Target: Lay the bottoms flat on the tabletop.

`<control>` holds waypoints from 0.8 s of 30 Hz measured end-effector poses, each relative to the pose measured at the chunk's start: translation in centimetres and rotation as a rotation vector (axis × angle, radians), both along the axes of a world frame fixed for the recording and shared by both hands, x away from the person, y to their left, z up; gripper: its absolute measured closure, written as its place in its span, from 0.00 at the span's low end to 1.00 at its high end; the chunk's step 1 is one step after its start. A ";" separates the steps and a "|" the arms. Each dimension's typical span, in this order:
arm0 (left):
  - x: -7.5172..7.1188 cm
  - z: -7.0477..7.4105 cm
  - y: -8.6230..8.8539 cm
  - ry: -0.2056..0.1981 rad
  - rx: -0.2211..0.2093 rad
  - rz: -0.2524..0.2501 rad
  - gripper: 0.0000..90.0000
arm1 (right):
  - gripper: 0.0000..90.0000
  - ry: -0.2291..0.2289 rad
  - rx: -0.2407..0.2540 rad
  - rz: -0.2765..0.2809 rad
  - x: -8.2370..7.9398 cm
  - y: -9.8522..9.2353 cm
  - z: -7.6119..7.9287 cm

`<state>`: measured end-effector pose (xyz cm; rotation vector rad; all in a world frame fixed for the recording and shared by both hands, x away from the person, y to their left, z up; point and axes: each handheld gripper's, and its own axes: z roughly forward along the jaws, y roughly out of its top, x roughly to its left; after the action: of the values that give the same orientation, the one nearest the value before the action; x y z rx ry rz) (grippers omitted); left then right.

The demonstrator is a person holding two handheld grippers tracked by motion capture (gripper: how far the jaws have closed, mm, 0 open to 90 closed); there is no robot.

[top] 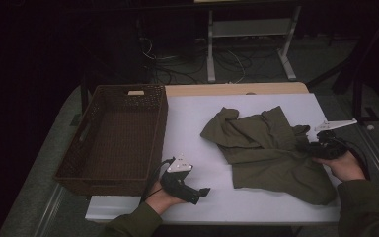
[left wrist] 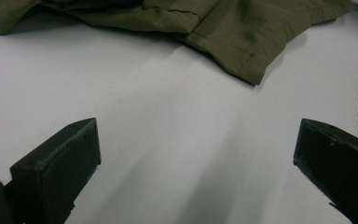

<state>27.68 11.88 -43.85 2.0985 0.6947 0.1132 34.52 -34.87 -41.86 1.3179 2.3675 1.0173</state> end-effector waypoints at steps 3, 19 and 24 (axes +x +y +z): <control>0.0 0.0 0.0 0.000 0.000 0.000 0.00 | 0.95 -0.003 0.005 0.008 0.0 0.1 0.1; 0.0 0.0 0.0 0.001 -0.001 -0.001 0.00 | 0.91 -0.065 0.035 0.060 0.4 1.9 1.5; 0.0 0.0 0.0 0.000 0.001 -0.003 0.00 | 0.69 -0.061 0.026 0.002 0.3 1.0 1.4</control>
<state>27.67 11.85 -43.86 2.1008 0.6910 0.1124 34.86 -33.89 -40.42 1.2748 2.3188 1.0775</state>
